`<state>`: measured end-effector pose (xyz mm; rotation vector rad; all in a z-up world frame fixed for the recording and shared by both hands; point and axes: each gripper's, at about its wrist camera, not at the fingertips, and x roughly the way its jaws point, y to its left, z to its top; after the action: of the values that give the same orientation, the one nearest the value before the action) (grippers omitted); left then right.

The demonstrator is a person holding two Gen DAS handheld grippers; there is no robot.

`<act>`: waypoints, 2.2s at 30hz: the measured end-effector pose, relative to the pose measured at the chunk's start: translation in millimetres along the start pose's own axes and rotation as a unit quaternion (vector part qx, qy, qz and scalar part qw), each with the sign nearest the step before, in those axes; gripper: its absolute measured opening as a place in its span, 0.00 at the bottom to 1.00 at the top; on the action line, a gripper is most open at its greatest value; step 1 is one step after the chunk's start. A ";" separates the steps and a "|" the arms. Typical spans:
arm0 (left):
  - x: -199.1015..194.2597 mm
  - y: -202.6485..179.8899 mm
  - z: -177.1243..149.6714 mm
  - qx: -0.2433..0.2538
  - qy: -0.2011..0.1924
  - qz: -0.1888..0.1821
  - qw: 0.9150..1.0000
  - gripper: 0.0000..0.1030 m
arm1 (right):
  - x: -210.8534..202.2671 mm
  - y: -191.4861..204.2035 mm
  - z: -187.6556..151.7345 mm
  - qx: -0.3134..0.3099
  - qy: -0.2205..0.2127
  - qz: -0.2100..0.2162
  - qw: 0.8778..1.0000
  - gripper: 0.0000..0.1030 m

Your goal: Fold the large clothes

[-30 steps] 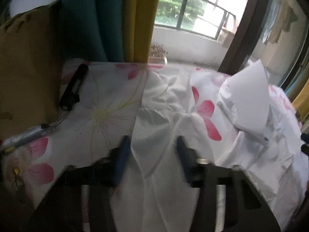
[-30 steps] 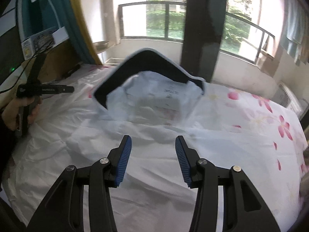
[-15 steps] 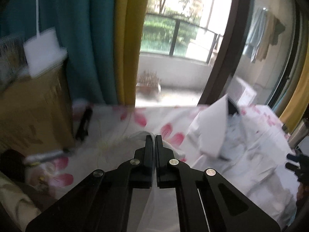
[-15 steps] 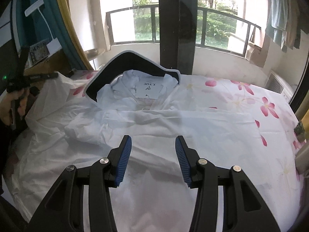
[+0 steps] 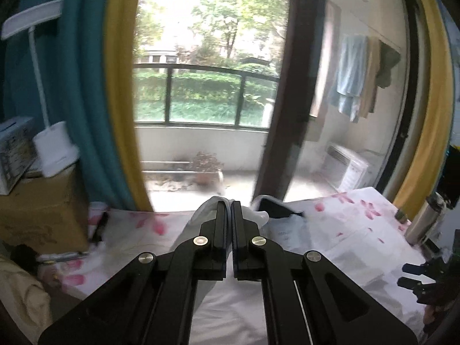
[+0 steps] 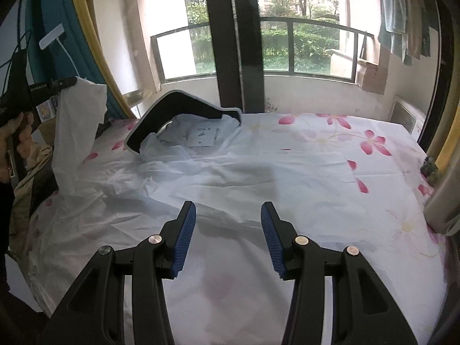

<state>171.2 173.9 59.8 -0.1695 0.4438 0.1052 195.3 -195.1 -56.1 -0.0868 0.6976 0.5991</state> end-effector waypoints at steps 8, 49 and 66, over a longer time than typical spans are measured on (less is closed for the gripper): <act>36.3 -85.0 -19.3 0.040 0.034 -0.032 0.998 0.03 | -13.0 -40.9 -12.7 0.013 -0.004 0.003 1.000 0.46; 43.2 12.8 -155.9 -0.075 0.200 -0.041 0.976 0.44 | 77.0 45.2 34.5 -0.153 0.055 0.034 0.986 0.45; 46.7 24.5 -171.8 -0.060 0.198 -0.016 0.978 0.44 | 144.0 52.9 42.8 -0.181 0.074 0.023 0.980 0.01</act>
<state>138.0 169.0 -116.7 -0.3191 0.8319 0.0661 278.5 -69.2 -107.0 -0.4582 0.7289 0.7657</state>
